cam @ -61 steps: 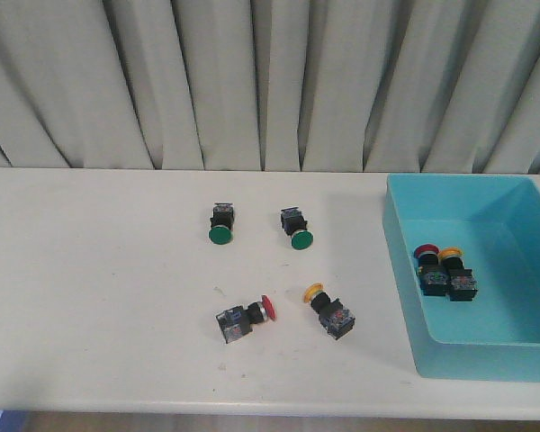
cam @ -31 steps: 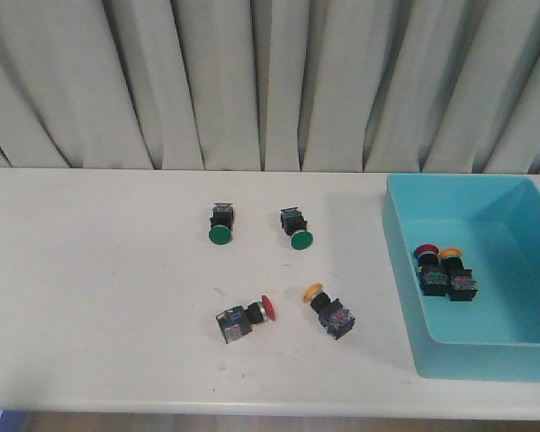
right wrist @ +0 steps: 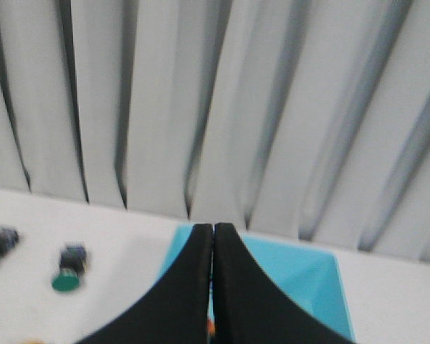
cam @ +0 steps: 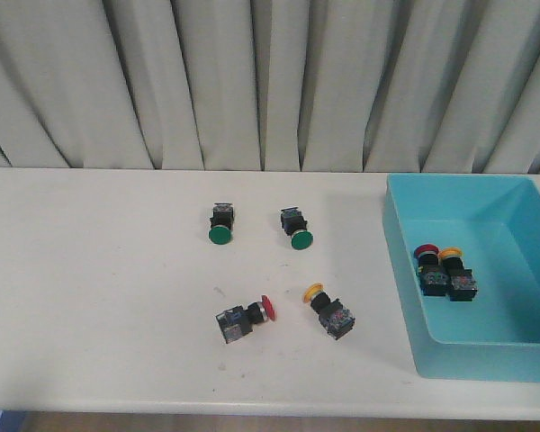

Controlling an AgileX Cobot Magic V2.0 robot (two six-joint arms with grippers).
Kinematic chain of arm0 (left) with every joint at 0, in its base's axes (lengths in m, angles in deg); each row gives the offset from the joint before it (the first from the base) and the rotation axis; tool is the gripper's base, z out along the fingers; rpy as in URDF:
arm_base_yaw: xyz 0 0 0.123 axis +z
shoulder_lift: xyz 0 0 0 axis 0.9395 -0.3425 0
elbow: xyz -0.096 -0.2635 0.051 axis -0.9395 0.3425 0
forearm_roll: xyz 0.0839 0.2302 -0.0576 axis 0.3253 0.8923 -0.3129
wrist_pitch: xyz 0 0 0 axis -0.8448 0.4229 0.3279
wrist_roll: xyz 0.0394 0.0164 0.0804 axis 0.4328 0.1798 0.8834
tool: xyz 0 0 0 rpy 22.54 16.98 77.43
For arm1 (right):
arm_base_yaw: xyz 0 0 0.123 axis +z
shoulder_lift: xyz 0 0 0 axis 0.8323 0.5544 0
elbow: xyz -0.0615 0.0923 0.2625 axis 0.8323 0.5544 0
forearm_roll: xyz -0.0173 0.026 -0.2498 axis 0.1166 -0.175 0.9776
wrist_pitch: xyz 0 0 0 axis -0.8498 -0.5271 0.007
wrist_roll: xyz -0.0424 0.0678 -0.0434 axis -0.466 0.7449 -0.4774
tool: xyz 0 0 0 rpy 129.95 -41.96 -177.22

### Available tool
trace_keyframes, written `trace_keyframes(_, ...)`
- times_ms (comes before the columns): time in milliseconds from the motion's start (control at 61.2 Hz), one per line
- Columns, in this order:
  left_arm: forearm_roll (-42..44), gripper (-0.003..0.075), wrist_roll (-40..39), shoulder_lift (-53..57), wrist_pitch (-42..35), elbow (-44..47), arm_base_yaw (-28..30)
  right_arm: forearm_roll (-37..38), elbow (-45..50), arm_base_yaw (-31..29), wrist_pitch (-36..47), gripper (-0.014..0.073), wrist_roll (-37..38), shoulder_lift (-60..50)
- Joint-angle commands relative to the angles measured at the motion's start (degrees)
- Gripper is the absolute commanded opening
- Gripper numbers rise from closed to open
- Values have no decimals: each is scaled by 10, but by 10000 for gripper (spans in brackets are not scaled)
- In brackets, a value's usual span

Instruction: Pick red and yellow buttons and place in box

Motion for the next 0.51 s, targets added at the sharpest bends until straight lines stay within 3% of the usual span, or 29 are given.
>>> trace_keyframes(0,-5,-7,-1,8,-39,28,-4,39,85,0,78,-8,32,-66)
trace_keyframes(262,-5,-7,-1,8,-39,28,-4,131,264,0,81,-8,113,-264)
trace_keyframes(409,-5,-7,-1,8,-39,28,-4,128,326,0,80,-8,118,-365)
trace_keyframes(490,-5,-7,-1,8,-38,28,-4,115,354,0,105,-8,134,-365)
